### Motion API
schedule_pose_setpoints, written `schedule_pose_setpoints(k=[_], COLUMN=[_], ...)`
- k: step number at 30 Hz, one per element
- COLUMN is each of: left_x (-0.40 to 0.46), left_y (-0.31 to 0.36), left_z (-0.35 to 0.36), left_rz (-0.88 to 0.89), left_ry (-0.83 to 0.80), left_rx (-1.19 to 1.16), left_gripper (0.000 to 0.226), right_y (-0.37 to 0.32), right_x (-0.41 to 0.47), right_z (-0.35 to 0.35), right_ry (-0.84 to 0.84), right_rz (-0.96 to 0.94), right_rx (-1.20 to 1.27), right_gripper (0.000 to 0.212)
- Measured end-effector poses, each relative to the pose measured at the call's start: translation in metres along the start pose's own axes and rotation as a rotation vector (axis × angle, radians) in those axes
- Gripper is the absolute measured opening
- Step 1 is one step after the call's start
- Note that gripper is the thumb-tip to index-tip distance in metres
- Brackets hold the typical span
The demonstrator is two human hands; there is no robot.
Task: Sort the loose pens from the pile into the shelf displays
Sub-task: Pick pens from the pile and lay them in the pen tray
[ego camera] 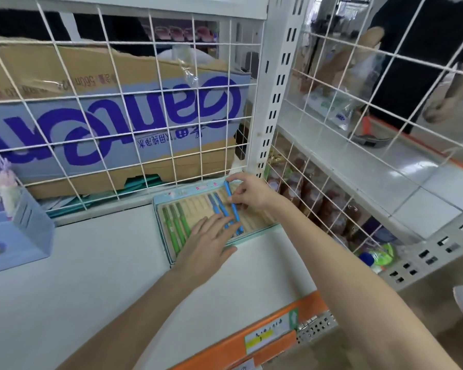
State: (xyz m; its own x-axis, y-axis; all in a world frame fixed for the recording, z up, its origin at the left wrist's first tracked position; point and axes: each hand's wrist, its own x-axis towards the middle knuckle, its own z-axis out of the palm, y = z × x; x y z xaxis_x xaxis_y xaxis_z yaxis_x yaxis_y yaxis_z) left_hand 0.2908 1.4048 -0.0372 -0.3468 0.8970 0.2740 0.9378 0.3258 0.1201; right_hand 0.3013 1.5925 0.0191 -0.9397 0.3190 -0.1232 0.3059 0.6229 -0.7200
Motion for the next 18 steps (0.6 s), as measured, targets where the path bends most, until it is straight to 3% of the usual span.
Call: schedule_pose_setpoints(k=[8, 12, 18], left_x=[0.003, 0.009, 0.009], left_y=[-0.001, -0.003, -0.001], left_z=[0.000, -0.005, -0.006], left_rz=[0.010, 0.043, 0.007], left_ry=[-0.161, -0.295, -0.283], left_rx=[0.122, 0.077, 0.036], left_gripper=[0.050, 0.064, 0.052], right_y=[-0.001, -0.001, 0.004], right_x=[0.007, 0.011, 0.013], right_z=[0.005, 0.010, 0.005], right_ry=[-0.040, -0.071, -0.061], right_rz=[-0.002, -0.024, -0.075], right_rx=[-0.131, -0.242, -0.274], right_gripper=[0.047, 0.049, 0.046])
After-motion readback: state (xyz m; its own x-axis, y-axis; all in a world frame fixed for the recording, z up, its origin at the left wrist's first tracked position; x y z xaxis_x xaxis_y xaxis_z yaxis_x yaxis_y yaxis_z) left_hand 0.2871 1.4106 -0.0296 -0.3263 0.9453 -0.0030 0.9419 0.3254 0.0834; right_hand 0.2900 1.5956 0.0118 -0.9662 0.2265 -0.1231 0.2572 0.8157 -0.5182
